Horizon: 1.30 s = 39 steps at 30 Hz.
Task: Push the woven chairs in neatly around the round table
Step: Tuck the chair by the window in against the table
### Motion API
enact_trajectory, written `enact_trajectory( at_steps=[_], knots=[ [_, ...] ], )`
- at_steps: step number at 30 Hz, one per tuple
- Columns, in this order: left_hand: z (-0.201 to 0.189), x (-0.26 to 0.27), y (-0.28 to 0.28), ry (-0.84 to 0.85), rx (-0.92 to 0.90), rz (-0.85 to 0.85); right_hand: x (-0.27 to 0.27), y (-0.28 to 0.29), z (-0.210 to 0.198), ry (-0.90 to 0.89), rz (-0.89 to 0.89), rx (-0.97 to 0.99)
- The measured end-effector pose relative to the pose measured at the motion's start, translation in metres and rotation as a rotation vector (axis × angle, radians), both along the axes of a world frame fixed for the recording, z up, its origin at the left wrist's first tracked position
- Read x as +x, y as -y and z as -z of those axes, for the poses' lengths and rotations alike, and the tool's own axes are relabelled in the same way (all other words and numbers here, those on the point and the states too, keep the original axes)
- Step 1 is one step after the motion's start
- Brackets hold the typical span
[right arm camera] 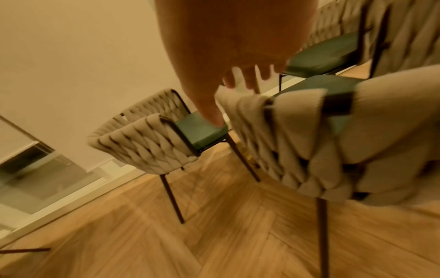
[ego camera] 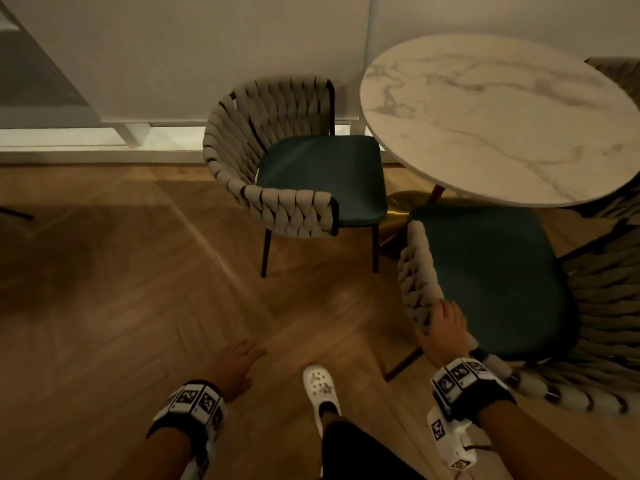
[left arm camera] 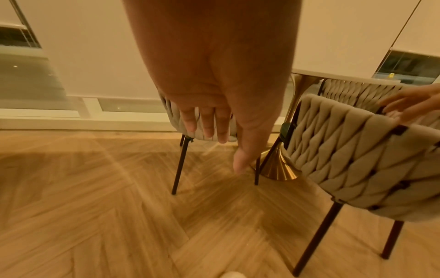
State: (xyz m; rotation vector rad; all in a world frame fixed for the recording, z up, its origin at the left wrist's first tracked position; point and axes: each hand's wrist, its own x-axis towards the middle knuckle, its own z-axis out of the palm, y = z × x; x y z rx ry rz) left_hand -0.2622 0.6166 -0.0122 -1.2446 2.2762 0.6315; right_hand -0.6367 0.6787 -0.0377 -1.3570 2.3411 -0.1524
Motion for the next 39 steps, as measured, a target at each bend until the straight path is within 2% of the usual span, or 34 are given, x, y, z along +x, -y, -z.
enact_trajectory(
  at_steps=[2,4,5,9,11,17,21,25,28,30,31,35,37,39],
  knots=[
    [-0.002,0.006,0.031,0.025,0.006,0.015,0.032,0.031,0.0,-0.008,-0.057,-0.062],
    [-0.001,0.015,0.068,-0.078,-0.143,0.059,0.062,0.069,0.006,0.004,-0.118,-0.101],
    [-0.004,0.02,0.087,-0.086,-0.161,0.073,0.075,0.089,0.01,0.02,-0.155,-0.11],
    [-0.007,0.06,0.156,-0.006,-0.023,0.088,0.123,0.17,0.011,0.025,-0.291,-0.034],
    [-0.01,0.079,0.199,-0.057,-0.117,0.095,0.145,0.21,0.004,0.047,-0.283,-0.021],
    [-0.039,0.101,0.331,-0.004,-0.291,0.24,0.206,0.324,-0.026,0.091,-0.298,-0.099],
    [-0.039,0.113,0.432,-0.078,-0.244,0.313,0.253,0.4,-0.027,0.133,-0.294,-0.132],
    [-0.04,0.124,0.531,-0.036,-0.327,0.486,0.298,0.473,-0.024,0.185,-0.213,-0.12],
    [-0.05,0.124,0.598,-0.049,-0.384,0.624,0.327,0.52,-0.024,0.242,-0.075,-0.095],
    [-0.053,0.122,0.636,-0.046,-0.347,0.686,0.343,0.545,-0.021,0.286,0.007,-0.053],
    [-0.052,0.119,0.654,-0.095,-0.344,0.746,0.351,0.557,-0.017,0.298,0.036,-0.034],
    [-0.043,0.092,0.712,-0.073,-0.31,0.951,0.375,0.601,-0.007,0.313,0.148,0.017],
    [-0.039,0.075,0.728,-0.073,-0.269,0.955,0.382,0.615,-0.004,0.325,0.199,0.074],
    [-0.032,0.062,0.74,0.011,-0.29,1.011,0.386,0.627,0.001,0.323,0.247,0.108]
  ],
)
